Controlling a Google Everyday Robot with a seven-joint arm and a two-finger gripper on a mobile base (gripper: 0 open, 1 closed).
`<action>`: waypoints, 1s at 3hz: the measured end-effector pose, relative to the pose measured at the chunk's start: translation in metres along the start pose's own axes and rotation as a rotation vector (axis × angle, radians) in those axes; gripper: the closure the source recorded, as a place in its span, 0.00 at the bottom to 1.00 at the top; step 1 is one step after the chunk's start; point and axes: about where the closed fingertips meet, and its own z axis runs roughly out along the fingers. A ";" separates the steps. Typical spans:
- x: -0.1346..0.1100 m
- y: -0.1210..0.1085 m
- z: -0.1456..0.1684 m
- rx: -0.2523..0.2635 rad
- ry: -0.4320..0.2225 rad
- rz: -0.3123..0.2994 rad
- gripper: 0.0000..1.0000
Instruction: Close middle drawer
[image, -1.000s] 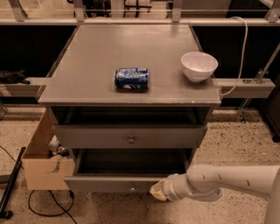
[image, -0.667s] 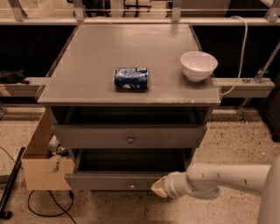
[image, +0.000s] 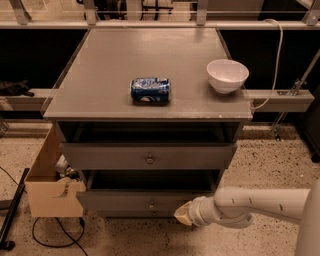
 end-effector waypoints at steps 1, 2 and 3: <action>0.000 0.000 0.000 0.000 0.000 0.000 0.51; 0.000 0.000 0.000 0.000 0.000 0.000 0.28; -0.009 -0.016 0.012 0.019 0.002 -0.011 0.05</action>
Offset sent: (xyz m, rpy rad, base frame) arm 0.0000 0.0000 0.0000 0.0000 0.0000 0.0000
